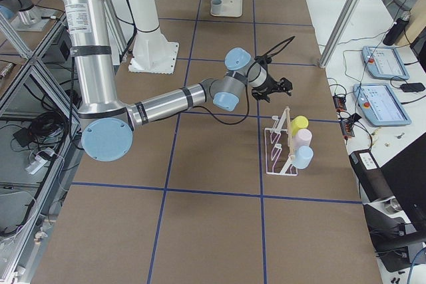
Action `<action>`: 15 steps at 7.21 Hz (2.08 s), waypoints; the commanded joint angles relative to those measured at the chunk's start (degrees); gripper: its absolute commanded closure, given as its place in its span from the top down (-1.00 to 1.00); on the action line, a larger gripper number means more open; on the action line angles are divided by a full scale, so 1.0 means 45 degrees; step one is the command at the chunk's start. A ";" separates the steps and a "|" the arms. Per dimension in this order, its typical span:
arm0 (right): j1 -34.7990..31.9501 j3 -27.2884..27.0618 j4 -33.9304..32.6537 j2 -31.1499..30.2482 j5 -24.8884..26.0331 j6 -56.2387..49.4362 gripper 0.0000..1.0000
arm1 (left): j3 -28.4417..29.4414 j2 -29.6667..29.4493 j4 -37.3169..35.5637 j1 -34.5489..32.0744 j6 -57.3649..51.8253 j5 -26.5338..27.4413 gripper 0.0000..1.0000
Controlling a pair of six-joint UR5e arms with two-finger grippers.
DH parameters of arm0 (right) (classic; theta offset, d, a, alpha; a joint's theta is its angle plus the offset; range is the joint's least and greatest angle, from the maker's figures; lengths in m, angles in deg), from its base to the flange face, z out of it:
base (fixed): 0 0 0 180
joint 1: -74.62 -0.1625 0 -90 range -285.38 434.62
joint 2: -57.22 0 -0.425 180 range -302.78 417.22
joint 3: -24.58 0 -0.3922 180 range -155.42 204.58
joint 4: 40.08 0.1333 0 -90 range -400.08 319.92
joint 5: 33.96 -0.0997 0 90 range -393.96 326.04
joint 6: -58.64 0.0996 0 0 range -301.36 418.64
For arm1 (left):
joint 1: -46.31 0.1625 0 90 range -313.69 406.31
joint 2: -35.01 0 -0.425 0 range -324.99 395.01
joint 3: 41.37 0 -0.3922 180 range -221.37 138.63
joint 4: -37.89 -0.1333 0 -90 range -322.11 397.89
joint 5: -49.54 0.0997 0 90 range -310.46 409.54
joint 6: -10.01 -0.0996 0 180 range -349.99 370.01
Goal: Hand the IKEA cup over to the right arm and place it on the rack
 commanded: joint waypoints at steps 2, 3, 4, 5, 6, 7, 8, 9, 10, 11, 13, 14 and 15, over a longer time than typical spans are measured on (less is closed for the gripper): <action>0.2707 -0.1567 -0.0055 0.0105 -0.0050 0.6253 0.97 | 0.0807 0.1440 0.1002 0.0266 0.0236 0.0823 1.00; 0.3410 -0.1898 -0.0075 0.0105 0.0806 0.7211 0.97 | 0.1060 0.1697 0.1099 0.0500 0.0236 0.0867 1.00; 0.3920 -0.2075 -0.0152 0.0105 0.1355 0.7936 0.97 | 0.1449 0.1970 0.1545 0.0870 0.0256 0.0886 1.00; 0.4176 -0.2077 -0.0192 0.0105 0.1400 0.7923 0.98 | 0.2323 0.2186 0.2729 0.1028 0.0256 0.1061 1.00; 0.4430 -0.2193 -0.0212 0.0105 0.1381 0.7923 0.98 | 0.3202 0.2226 0.3746 0.1126 0.0294 0.1082 1.00; 0.4588 -0.2271 -0.0231 0.0086 0.1381 0.7923 0.98 | 0.3559 0.2227 0.4085 0.1166 0.0295 0.1101 1.00; 0.4628 -0.2272 -0.0231 0.0047 0.1381 0.7923 0.99 | 0.3601 0.2227 0.4108 0.1379 0.0295 0.1179 1.00; 0.4628 -0.2233 -0.0231 -0.0050 0.1265 0.7788 0.99 | 0.3679 0.2227 0.4108 0.1729 0.0334 0.1218 1.00; 0.4609 -0.2252 -0.0231 -0.0051 0.1244 0.7748 0.99 | 0.3718 0.2227 0.4128 0.1945 0.0334 0.1199 0.99; 0.4647 -0.2252 -0.0212 -0.0013 0.1244 0.7748 0.99 | 0.3776 0.2227 0.4128 0.2199 0.0334 0.1199 0.91; 0.4648 -0.2252 -0.0212 -0.0012 0.1244 0.7767 0.99 | 0.3835 0.2227 0.4476 0.2318 0.0353 0.1160 0.13; 0.4648 -0.2252 -0.0212 -0.0012 0.1244 0.7767 0.99 | 0.3913 0.2227 0.4557 0.2319 0.0353 0.1121 -0.36; 0.4667 -0.2252 -0.0192 -0.0012 0.1244 0.7748 0.99 | 0.3914 0.2227 0.4558 0.2319 0.0334 0.1082 -0.59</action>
